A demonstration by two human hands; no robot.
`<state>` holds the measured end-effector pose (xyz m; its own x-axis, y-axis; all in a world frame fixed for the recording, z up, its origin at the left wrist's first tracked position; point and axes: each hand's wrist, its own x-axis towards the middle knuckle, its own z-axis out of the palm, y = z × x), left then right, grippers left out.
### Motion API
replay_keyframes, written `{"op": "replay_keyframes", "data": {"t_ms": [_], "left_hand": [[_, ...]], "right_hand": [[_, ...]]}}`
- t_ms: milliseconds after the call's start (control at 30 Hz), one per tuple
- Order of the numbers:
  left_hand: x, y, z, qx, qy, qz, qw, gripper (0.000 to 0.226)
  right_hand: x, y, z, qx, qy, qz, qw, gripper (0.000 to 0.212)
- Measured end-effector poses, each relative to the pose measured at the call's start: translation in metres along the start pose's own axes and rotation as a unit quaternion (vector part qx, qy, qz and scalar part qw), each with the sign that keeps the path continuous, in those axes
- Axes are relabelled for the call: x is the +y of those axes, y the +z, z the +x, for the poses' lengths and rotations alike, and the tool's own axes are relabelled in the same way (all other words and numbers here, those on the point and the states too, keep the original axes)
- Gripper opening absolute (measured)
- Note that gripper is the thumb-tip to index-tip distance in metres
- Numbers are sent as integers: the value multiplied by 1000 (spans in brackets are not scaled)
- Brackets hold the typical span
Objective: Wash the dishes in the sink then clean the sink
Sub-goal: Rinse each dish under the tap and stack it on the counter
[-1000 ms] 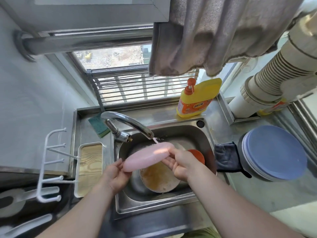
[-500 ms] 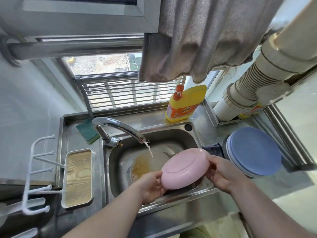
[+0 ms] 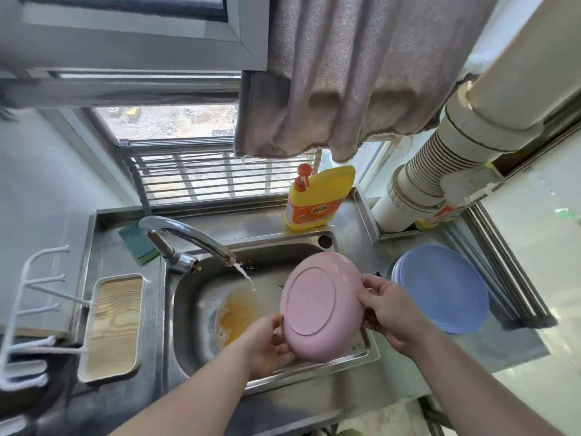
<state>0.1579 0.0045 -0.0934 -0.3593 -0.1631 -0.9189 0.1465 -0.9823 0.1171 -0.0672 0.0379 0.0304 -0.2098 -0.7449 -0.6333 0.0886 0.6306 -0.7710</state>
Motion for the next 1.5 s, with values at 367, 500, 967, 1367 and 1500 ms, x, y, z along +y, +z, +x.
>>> {"op": "replay_keyframes", "data": {"t_ms": [367, 500, 967, 1367, 1500], "left_hand": [[12, 11, -35, -149, 16, -123, 981, 68], [-4, 18, -35, -98, 66, -93, 989, 46], [-40, 42, 0, 19, 177, -76, 981, 37], [-26, 145, 27, 103, 229, 64, 966, 23], [-18, 225, 52, 70, 251, 175, 949, 20]], "right_hand": [[-23, -64, -12, -135, -248, -432, 856, 35], [-12, -80, -2, -88, -204, -362, 905, 33], [36, -48, 14, -22, -68, -58, 996, 27], [54, -169, 55, 94, -52, -89, 990, 28], [54, -246, 57, 213, -57, -162, 962, 26]]}}
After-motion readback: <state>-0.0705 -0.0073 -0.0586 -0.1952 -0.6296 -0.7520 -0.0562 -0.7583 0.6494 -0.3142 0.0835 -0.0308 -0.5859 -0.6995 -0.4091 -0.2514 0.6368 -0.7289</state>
